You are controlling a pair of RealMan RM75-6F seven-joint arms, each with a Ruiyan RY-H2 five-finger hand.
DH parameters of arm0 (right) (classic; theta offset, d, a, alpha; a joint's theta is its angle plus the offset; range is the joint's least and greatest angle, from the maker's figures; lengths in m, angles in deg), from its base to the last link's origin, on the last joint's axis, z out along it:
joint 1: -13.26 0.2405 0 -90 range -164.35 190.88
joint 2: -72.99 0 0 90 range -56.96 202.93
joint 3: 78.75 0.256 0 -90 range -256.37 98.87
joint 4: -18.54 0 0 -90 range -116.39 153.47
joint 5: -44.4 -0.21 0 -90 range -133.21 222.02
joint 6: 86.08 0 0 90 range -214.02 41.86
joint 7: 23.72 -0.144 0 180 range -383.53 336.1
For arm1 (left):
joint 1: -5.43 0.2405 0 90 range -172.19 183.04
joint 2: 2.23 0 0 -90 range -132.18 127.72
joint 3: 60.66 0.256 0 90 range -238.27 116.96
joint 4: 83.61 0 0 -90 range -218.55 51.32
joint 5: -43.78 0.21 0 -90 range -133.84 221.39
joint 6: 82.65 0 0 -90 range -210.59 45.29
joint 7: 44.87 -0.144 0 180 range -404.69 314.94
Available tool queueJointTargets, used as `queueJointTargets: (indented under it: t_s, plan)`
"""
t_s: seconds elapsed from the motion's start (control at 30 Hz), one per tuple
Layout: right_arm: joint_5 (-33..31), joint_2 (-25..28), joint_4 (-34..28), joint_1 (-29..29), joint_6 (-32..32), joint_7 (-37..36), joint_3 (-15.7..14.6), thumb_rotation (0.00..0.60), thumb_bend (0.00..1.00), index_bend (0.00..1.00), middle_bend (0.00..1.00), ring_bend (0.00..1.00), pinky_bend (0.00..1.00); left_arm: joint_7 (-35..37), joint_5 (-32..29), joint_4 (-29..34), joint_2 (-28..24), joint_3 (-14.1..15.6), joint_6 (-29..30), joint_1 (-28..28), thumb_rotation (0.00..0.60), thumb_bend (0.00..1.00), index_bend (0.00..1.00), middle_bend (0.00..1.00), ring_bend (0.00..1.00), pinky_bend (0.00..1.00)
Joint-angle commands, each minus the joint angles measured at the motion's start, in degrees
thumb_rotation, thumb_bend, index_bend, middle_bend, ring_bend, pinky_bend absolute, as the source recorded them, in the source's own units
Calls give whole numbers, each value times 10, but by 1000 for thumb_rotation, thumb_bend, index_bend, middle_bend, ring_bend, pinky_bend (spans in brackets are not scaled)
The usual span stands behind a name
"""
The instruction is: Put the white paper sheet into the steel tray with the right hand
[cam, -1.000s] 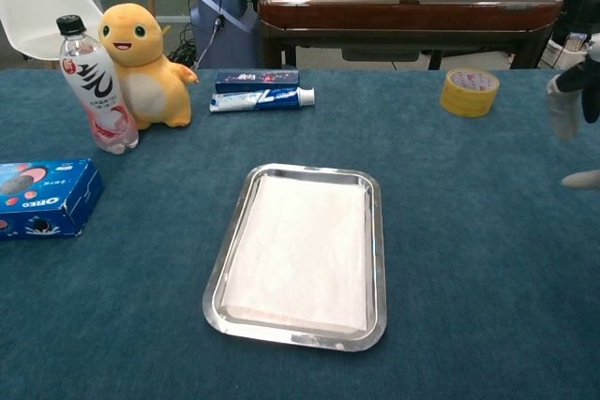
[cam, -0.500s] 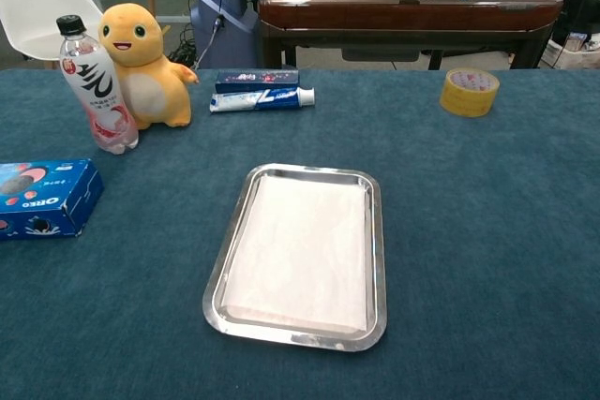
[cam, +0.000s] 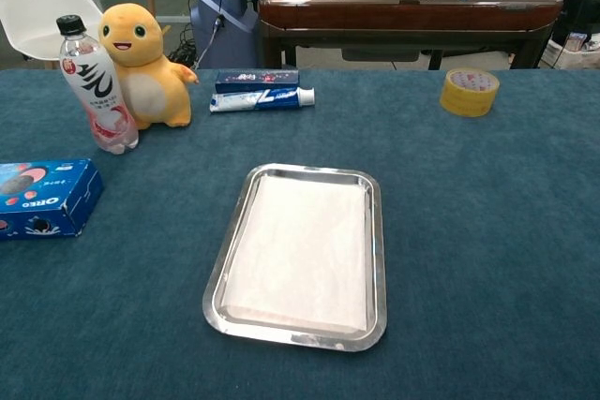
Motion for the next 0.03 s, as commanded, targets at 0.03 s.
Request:
queueJointTargets:
  t_s: [0.03]
  plan:
    - [-8,1,2,-2,6,-1,8,600,30,569,494,432,412,2,-3,-2,1,-2,-4,-2,600,69,109,46,23,410]
